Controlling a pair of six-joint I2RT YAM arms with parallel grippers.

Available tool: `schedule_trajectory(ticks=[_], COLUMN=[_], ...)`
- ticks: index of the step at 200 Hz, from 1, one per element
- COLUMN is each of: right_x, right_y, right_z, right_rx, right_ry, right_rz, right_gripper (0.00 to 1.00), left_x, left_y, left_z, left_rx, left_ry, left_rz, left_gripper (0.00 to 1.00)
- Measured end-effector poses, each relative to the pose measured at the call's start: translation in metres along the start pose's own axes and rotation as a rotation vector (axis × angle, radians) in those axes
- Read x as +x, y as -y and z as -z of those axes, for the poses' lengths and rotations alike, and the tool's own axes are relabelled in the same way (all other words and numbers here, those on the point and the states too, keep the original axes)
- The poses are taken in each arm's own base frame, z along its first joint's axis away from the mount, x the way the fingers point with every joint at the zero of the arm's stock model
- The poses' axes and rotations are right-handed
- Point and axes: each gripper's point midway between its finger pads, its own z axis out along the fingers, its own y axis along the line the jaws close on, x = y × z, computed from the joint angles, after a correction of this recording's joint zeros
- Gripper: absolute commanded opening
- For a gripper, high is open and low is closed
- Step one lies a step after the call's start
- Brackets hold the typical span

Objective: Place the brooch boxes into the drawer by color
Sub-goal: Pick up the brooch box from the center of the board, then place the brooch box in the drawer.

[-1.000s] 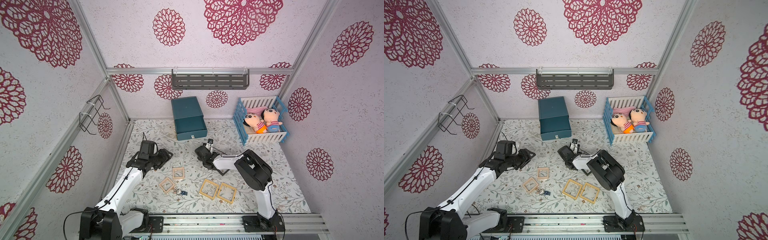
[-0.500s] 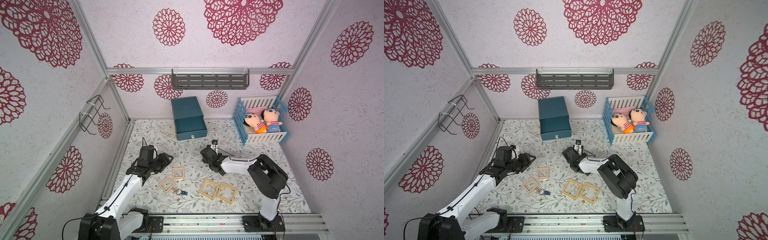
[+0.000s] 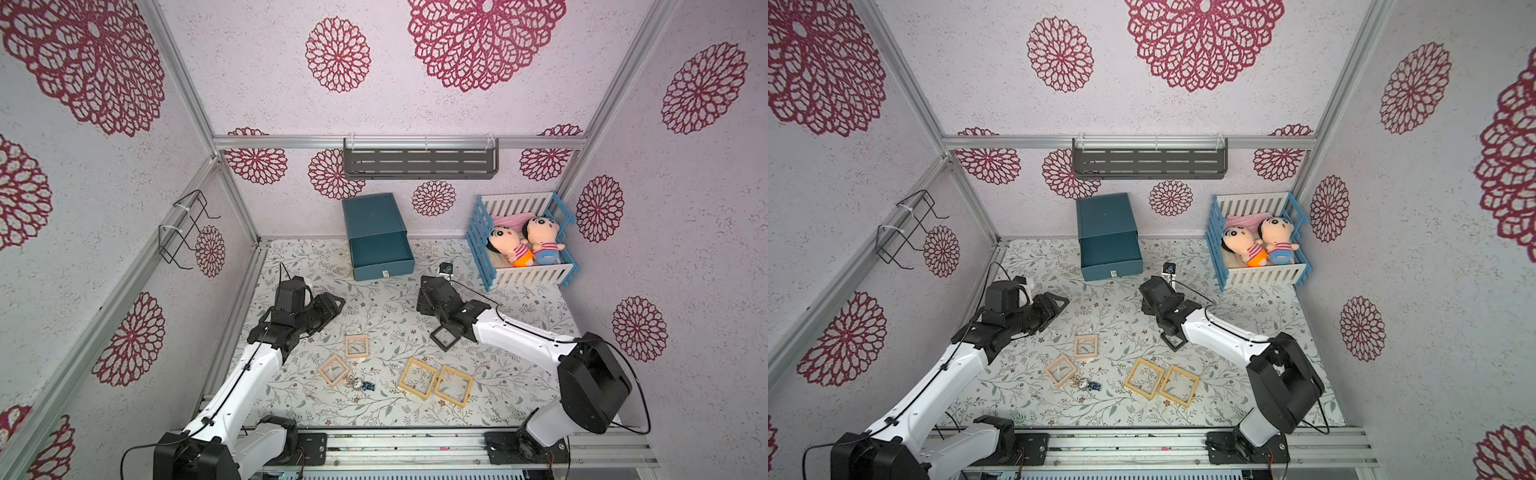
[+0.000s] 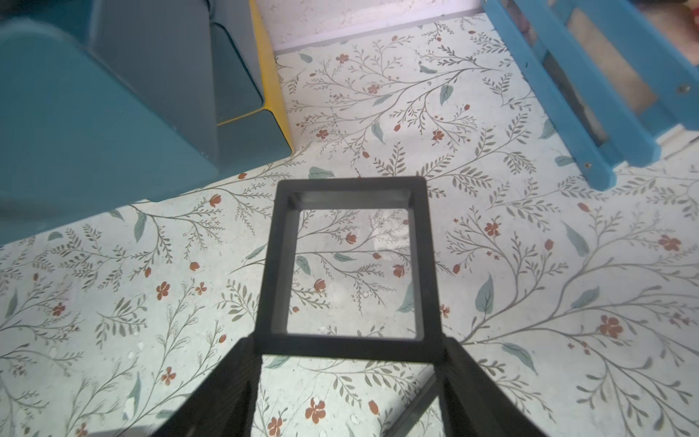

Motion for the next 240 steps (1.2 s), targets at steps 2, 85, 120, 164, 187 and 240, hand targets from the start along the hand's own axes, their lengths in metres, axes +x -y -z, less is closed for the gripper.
schedule_trajectory(ticks=[2, 85, 120, 164, 187, 240], right_x=[-0.002, -0.073, -0.108, -0.127, -0.134, -0.149], right_y=[0.000, -0.012, -0.045, -0.084, -0.105, -0.151], right_z=[0.001, 0.060, 0.073, 0.054, 0.039, 0.013], right_rx=[-0.001, -0.107, -0.200, -0.268, -0.290, -0.335], right_ry=[-0.003, -0.058, -0.056, -0.104, -0.127, -0.134], right_rz=[0.002, -0.004, 0.004, 0.017, 0.031, 0.055], right_gripper=[0.23, 0.17, 0.16, 0.14, 0.14, 0.13], left_x=[-0.001, -0.046, -0.061, -0.066, -0.071, -0.077], left_y=[0.001, 0.039, 0.041, 0.022, 0.023, 0.022], left_z=[0.001, 0.031, 0.033, 0.031, 0.034, 0.035], left_rx=[0.000, -0.029, -0.091, -0.203, -0.224, -0.252], left_ry=[0.003, 0.136, 0.167, 0.173, 0.191, 0.202], left_rz=[-0.002, -0.070, -0.089, -0.106, -0.120, -0.137], left_gripper=[0.55, 0.55, 0.56, 0.56, 0.56, 0.57])
